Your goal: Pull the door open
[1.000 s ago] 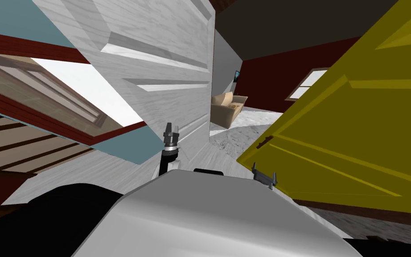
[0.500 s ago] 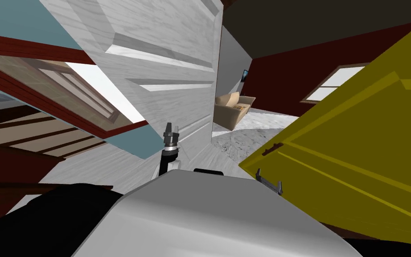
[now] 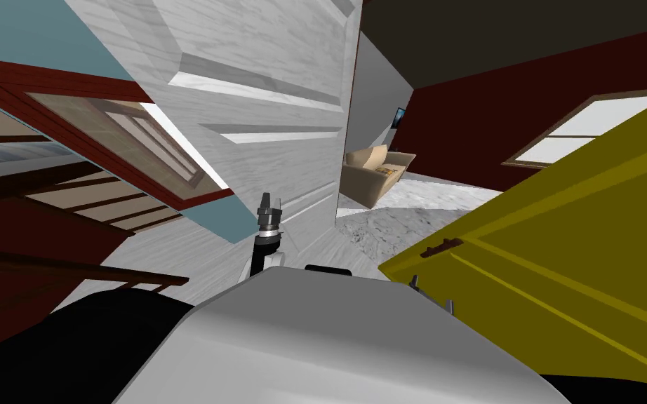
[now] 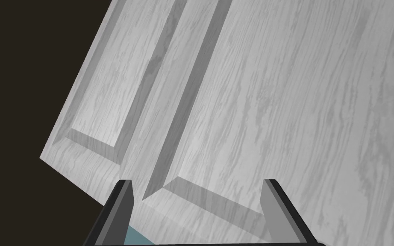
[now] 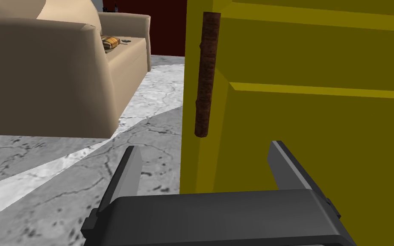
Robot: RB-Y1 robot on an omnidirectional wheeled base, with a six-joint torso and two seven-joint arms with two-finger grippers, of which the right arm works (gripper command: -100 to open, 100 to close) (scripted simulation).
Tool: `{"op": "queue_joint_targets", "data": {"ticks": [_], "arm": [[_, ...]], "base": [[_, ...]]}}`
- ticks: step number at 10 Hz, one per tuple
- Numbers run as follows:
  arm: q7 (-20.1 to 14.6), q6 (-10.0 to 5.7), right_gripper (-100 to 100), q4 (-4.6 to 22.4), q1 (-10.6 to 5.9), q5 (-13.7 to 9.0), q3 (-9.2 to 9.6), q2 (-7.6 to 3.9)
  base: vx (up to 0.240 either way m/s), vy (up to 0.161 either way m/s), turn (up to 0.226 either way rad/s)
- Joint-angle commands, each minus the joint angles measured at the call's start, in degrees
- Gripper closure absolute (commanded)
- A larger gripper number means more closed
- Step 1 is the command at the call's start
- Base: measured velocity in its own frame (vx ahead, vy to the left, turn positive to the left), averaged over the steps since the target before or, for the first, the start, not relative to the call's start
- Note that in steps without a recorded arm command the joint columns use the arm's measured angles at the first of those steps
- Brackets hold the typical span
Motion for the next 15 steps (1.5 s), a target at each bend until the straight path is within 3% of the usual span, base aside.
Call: {"op": "queue_joint_targets", "data": {"ticks": [1,11,12,13,15], "arm": [[-2.22,-1.56,-100,2.34,0.3,-1.28,0.31,-0.15],[-13.04,-7.52,-100,12.74,2.1,-9.27,0.99,-1.92],[-12.83,-7.44,-100,13.51,1.27,-8.64,1.01,-1.76],[-14.22,-6.06,-100,15.35,-0.75,-8.59,0.43,-3.41],[-14.96,-4.93,-100,16.47,-2.13,-8.51,0.0,-4.55]], "base": [[0.06,-0.055,0.159],[0.071,-0.093,0.18],[0.043,-0.057,0.047],[0.034,-0.079,-0.148],[0.066,-0.094,-0.089]]}}
